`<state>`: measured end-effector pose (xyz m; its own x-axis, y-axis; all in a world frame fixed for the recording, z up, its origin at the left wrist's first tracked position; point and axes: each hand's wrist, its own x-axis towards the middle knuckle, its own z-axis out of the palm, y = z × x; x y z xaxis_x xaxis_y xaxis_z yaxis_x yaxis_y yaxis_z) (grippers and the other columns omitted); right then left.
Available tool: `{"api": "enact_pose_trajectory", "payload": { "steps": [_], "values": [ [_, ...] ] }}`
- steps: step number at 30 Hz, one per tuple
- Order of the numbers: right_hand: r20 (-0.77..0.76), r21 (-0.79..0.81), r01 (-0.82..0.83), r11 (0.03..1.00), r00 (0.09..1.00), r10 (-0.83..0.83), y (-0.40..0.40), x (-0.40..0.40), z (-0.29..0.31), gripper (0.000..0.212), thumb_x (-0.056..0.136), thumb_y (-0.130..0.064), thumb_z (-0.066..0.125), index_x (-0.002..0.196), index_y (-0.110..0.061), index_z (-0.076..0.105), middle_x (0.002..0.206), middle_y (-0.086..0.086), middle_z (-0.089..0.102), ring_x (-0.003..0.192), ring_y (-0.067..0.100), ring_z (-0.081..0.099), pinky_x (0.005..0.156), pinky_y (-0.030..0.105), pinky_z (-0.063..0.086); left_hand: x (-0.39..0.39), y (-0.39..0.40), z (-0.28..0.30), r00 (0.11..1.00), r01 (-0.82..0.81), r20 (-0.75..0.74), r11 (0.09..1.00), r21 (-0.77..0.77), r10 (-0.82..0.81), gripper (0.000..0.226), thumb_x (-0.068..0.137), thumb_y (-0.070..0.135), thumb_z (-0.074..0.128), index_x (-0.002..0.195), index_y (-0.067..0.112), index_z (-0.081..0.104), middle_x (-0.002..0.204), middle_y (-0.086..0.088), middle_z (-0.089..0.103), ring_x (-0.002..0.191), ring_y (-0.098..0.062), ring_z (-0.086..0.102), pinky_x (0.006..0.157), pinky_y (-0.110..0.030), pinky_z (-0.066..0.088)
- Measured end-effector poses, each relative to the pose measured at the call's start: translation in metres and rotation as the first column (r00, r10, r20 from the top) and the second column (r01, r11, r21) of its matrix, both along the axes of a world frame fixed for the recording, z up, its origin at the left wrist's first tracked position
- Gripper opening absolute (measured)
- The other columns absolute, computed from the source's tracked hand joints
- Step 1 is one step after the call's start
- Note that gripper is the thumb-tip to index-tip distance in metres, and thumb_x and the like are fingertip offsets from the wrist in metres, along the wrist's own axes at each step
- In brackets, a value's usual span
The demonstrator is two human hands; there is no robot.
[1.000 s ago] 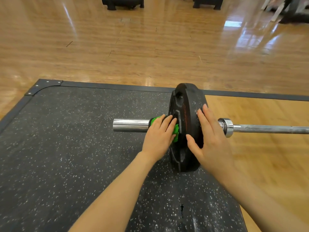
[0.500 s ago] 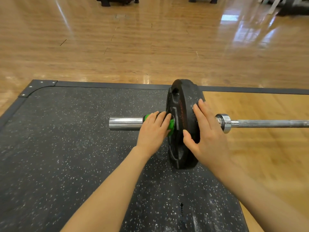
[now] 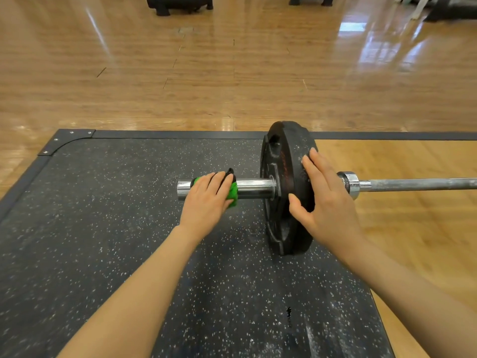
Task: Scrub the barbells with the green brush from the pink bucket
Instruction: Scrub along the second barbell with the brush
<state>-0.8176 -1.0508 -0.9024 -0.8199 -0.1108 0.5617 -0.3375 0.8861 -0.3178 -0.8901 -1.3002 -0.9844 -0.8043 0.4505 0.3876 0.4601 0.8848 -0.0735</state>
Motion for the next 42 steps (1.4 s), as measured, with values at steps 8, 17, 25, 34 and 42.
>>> {"api": "enact_pose_trajectory", "payload": {
  "steps": [8,17,25,34,42],
  "values": [
    [-0.008,-0.047,-0.008,0.999,1.000,0.008,-0.001,-0.019,0.002,0.066,0.084,-0.034,0.056,0.139,0.001,0.045,0.149,0.013,0.039,0.140,0.024,0.034,0.113,0.033,0.030,-0.011,0.020,-0.001,0.998,0.059,-0.022,0.995,0.080,-0.057,0.052,0.088,0.029,0.063,0.131,0.004,0.053,0.127,-0.014,0.056,0.114,-0.034,0.053,0.099,-0.046,0.045],
    [0.042,-0.078,0.009,0.997,0.999,-0.006,-0.009,-0.055,0.008,0.065,0.088,-0.038,0.044,0.141,0.000,0.040,0.151,0.014,0.035,0.140,0.024,0.030,0.111,0.029,0.026,-0.035,0.060,0.003,0.991,0.121,0.044,0.989,0.085,-0.125,0.061,0.079,0.030,0.074,0.130,0.005,0.054,0.127,-0.015,0.058,0.114,-0.033,0.056,0.095,-0.044,0.047],
    [0.104,-0.069,0.012,0.998,0.995,-0.004,-0.009,-0.068,0.015,0.067,0.089,-0.042,0.040,0.143,-0.003,0.037,0.153,0.011,0.032,0.140,0.023,0.030,0.108,0.031,0.027,-0.049,0.041,0.005,0.989,0.148,0.015,0.988,0.031,-0.149,0.058,0.082,0.035,0.069,0.131,0.007,0.052,0.126,-0.011,0.056,0.109,-0.030,0.055,0.091,-0.041,0.047],
    [0.114,-0.071,0.002,0.997,0.994,0.006,-0.008,-0.069,0.014,0.065,0.090,-0.039,0.042,0.143,-0.002,0.037,0.153,0.012,0.031,0.142,0.024,0.028,0.111,0.032,0.025,-0.049,0.075,0.009,0.986,0.153,0.059,0.987,0.041,-0.155,0.059,0.079,0.033,0.073,0.128,0.005,0.055,0.122,-0.013,0.060,0.107,-0.031,0.057,0.088,-0.042,0.049],
    [0.102,-0.054,0.006,0.999,0.995,-0.001,-0.008,-0.062,0.012,0.064,0.091,-0.039,0.042,0.144,-0.003,0.036,0.154,0.011,0.030,0.143,0.022,0.024,0.112,0.030,0.022,-0.046,0.043,0.005,0.985,0.140,0.094,0.986,0.087,-0.148,0.062,0.076,0.029,0.076,0.129,0.006,0.054,0.127,-0.011,0.057,0.109,-0.030,0.055,0.090,-0.042,0.048]
  ]
}}
